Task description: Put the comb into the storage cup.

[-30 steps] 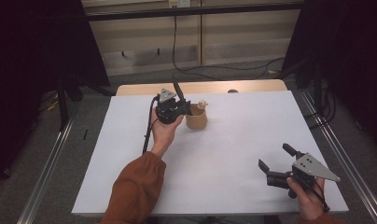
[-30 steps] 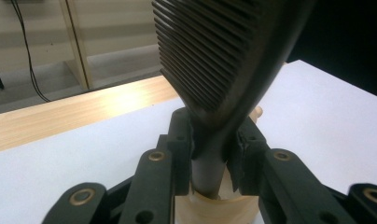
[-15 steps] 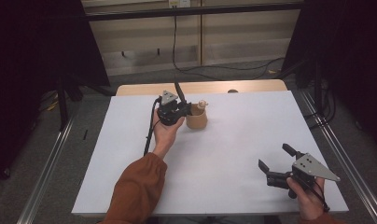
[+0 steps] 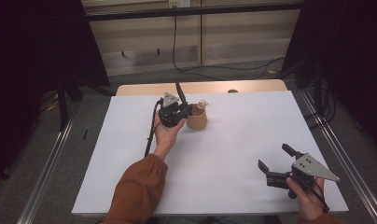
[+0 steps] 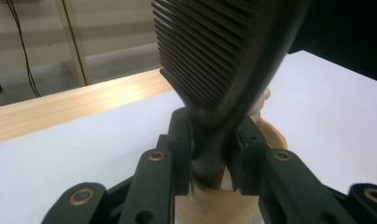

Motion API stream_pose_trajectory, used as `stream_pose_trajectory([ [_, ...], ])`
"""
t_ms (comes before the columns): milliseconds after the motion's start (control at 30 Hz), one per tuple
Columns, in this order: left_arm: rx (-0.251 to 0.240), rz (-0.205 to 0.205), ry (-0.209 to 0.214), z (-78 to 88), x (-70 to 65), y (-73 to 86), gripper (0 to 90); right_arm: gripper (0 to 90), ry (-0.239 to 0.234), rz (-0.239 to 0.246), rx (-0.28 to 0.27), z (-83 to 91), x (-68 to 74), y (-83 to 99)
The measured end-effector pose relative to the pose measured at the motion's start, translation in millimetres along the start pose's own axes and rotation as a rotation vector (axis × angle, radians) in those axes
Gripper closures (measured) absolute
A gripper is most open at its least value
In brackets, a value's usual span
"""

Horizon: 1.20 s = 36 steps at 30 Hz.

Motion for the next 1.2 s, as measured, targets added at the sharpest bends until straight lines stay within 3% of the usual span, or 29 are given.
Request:
stream_pose_trajectory([
  [167,-0.009,-0.015,-0.005,-0.5,-0.5,0.7,72.7,0.1,-0.001,0.002,0.001,0.2,0.2,0.1],
  [600,-0.029,0.012,-0.007,1.9,1.9,3.4,70.6,0.1,-0.003,0.001,0.001,0.0,0.3,0.2],
  [767,-0.023,-0.005,-0.007,3.7,2.4,4.7,67.1,0.1,-0.006,0.0,0.004,-0.4,0.8,0.5],
  [1200,-0.033,-0.005,-0.005,6.6,4.5,5.4,45.6,0.1,-0.009,-0.004,0.006,-0.7,1.2,0.7],
])
Point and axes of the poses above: each handheld gripper's, and its own axes: z roughly backward along the jaws, y roughly out of its underside, x roughly to its left, the point moved 3 cm from there along -z, roughly forward along the jaws, and after that the axes turned 8 degrees about -z, right-handed, at the moved point
